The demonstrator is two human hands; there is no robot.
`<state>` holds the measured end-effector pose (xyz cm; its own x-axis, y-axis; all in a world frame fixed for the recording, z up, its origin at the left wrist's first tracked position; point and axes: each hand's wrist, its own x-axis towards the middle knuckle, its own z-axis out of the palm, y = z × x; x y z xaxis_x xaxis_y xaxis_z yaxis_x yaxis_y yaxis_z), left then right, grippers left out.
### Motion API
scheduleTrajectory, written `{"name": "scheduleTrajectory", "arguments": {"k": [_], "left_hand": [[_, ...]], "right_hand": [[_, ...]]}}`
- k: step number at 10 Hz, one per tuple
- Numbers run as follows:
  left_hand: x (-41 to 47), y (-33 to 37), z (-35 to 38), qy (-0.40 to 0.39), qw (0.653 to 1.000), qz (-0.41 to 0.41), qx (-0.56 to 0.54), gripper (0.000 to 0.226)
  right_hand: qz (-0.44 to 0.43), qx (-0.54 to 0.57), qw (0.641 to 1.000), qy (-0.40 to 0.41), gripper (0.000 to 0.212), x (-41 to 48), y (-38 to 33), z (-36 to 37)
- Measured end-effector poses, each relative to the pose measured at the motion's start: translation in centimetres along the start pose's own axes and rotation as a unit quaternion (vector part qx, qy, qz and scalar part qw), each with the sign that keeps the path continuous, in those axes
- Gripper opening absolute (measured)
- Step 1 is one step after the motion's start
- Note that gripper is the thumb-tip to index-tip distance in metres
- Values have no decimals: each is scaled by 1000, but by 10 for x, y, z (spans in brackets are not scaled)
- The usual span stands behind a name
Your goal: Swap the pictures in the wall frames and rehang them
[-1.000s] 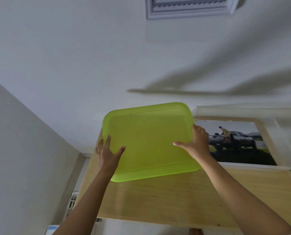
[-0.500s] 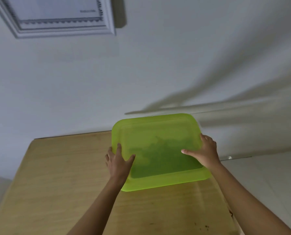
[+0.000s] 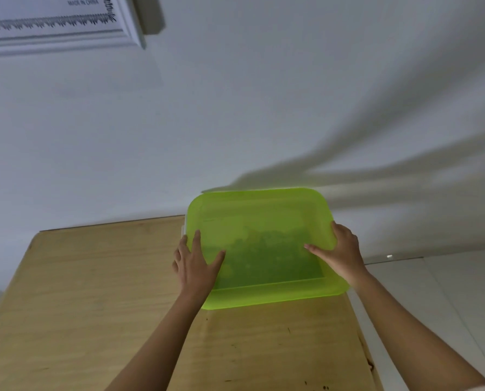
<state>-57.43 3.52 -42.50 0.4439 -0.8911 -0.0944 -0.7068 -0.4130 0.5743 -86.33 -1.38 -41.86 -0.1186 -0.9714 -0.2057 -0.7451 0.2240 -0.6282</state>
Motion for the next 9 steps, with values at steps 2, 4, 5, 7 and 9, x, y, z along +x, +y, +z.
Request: {"name": "scheduleTrajectory", "arguments": {"k": [2, 4, 5, 7, 9], "left_hand": [[4, -23, -3, -20, 995, -35, -88, 93], [10, -30, -8, -54, 994, -30, -95, 91], [12, -33, -6, -55, 994, -34, -91, 92], [16, -35, -6, -65, 993, -30, -95, 94], [15, -36, -10, -78, 991, -27, -108, 98]], "right_hand": [[-14, 45, 999, -16, 95, 0, 0, 5], [12, 15, 999, -34, 91, -3, 4, 15], [10, 15, 1000, -20, 87, -1, 4, 17], [2, 27, 1000, -7, 83, 2, 5, 20], [3, 39, 999, -19, 85, 2, 6, 19]]}}
